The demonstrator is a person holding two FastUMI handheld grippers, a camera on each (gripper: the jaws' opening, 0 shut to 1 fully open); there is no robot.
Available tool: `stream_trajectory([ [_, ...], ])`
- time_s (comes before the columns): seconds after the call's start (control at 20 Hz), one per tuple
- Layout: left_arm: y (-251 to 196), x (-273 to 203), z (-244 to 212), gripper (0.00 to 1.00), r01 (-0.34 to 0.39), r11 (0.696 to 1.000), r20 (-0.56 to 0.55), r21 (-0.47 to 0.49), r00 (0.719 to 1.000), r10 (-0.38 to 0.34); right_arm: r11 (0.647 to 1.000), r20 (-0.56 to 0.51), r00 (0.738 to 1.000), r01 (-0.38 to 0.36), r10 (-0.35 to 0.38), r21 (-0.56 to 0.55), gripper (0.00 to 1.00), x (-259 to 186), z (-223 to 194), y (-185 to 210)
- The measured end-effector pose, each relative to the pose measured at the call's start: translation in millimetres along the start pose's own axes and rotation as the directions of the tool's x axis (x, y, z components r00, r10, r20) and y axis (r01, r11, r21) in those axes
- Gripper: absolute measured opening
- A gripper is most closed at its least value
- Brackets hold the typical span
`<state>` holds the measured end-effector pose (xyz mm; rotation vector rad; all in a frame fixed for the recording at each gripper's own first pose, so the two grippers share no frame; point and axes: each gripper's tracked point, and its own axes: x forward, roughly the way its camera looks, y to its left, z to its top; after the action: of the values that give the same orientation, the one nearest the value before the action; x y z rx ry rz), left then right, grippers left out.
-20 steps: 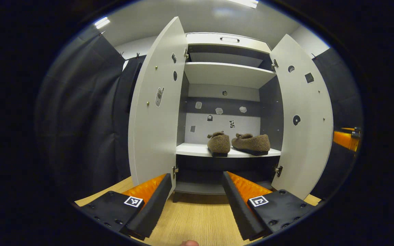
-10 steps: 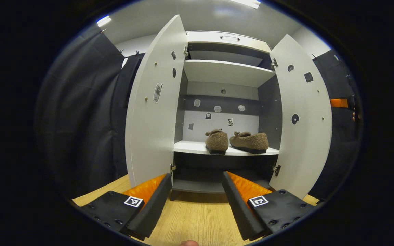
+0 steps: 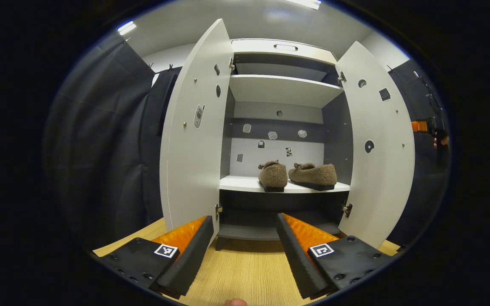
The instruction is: Grab one shoe with the right hand and put it into the shoe cabinet, grab the other shoe with the left hand and put it into the shoe cabinet; then close the right door with the right hand and the left door with the left hand.
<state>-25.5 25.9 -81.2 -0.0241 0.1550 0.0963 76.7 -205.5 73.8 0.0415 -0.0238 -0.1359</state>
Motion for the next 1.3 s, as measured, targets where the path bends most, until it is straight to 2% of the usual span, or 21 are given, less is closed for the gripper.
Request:
stream_trajectory([
  [0.2,4.2,-2.6,-1.1,0.96,-0.006,1.0,-0.009,-0.009,1.0,0.006,1.0,-0.001,1.0,0.009,-0.009,0.007,0.91,0.7,-1.3,2.6],
  [0.4,9.0,-7.1,1.5,0.96,-0.006,1.0,0.0,-0.016,1.0,0.006,1.0,0.003,1.0,-0.016,0.016,-0.022,0.89,-5.5,0.7,18.0],
  [0.7,13.8,-5.5,3.7,0.96,-0.004,1.0,0.004,-0.017,1.0,0.004,0.997,0.0,0.997,-0.073,0.073,-0.006,0.89,-21.4,3.1,55.3],
  [1.1,9.1,-5.8,7.0,0.96,0.017,1.0,0.011,-0.013,1.0,-0.017,0.976,-0.008,0.976,-0.216,0.216,0.037,0.89,-18.6,2.7,122.0],
  [1.3,9.8,-6.6,6.4,0.97,0.017,1.0,0.007,-0.005,1.0,-0.017,0.958,-0.007,0.962,-0.271,0.273,0.095,0.89,-8.2,0.4,153.5],
])
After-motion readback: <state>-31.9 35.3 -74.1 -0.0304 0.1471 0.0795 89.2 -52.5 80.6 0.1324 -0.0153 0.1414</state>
